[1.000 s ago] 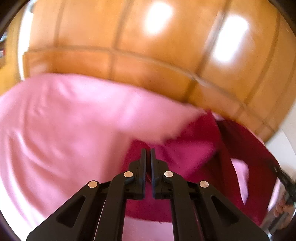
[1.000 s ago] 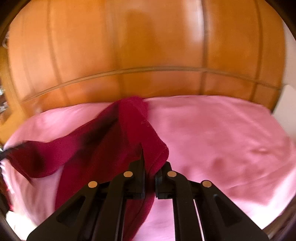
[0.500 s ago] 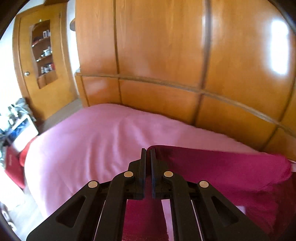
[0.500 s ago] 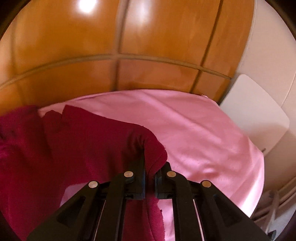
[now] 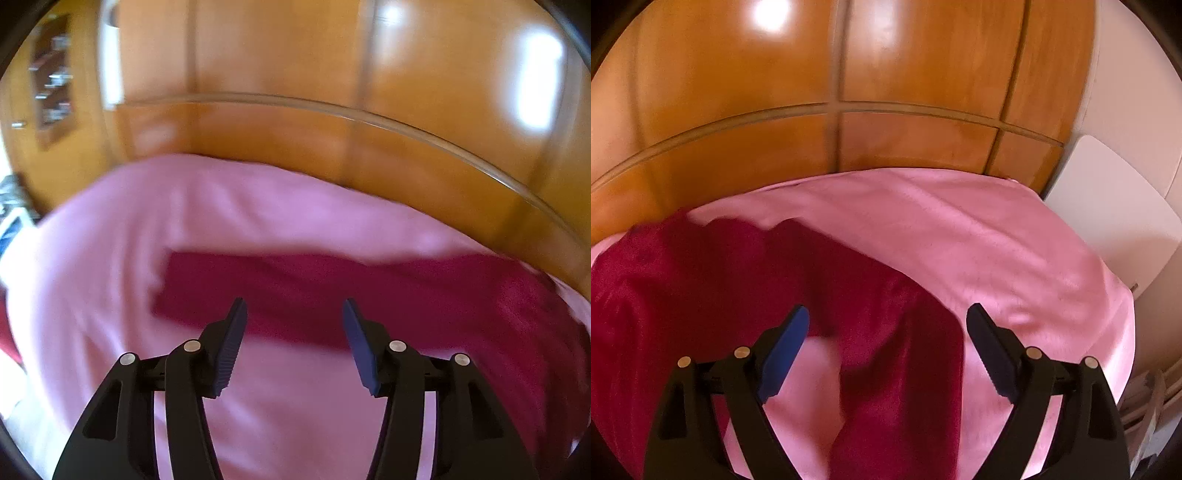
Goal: Fold small clothes
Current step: 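Shake out and lay the sweater flat with both grippers, then release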
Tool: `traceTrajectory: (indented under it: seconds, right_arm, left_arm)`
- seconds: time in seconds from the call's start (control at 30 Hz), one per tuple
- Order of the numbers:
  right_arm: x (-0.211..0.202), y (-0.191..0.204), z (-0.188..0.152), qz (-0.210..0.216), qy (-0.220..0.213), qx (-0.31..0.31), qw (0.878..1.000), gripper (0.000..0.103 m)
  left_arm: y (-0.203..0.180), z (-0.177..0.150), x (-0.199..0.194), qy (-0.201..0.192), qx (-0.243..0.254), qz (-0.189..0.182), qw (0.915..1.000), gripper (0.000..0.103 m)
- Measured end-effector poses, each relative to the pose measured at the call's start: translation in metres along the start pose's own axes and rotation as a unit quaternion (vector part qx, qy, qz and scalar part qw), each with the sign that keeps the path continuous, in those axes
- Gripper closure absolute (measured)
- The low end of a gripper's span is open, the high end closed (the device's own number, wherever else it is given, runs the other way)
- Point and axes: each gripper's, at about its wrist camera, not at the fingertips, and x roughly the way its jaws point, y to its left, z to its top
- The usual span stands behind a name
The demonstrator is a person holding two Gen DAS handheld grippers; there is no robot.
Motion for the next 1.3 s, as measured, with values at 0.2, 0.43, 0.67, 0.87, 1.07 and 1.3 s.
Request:
traceTrajectory:
  seconds: [0.2,0.43,0.67,0.87,1.07,1.3]
  right_arm:
    - [-0.031,0.015,-0.067,0.232,0.111,0.048,0.965,0.028]
    - [-0.041,0.064,-0.132,0.417,0.204,0.11,0.879,0.048]
    - [-0.054,0.06,-0.122,0.384,0.163,0.089,0.905,0.094]
    - [-0.085,0.026,-0.106,0.352,0.106,0.07,0.928,0.095]
    - [-0.08,0.018,-0.133,0.319,0.136,0.028,0.938,0.095]
    - [-0.062,0.019,-0.163,0.265,0.168,-0.036,0.949,0.089]
  left_arm:
    - [-0.062,-0.107,-0.026,0.087,0.036,-0.221,0.9707,0.05]
    - [-0.125,-0.181,-0.033,0.169,0.045,-0.324,0.9296,0.05]
    - [-0.151,-0.187,-0.026,0.164,0.075,-0.321,0.93,0.1]
    - [-0.117,-0.157,-0.058,0.112,0.071,-0.325,0.9362,0.1]
    - [-0.068,-0.149,-0.078,0.111,0.071,-0.293,0.947,0.1]
    - [-0.043,-0.193,-0.057,0.184,0.053,-0.256,0.9475,0.103]
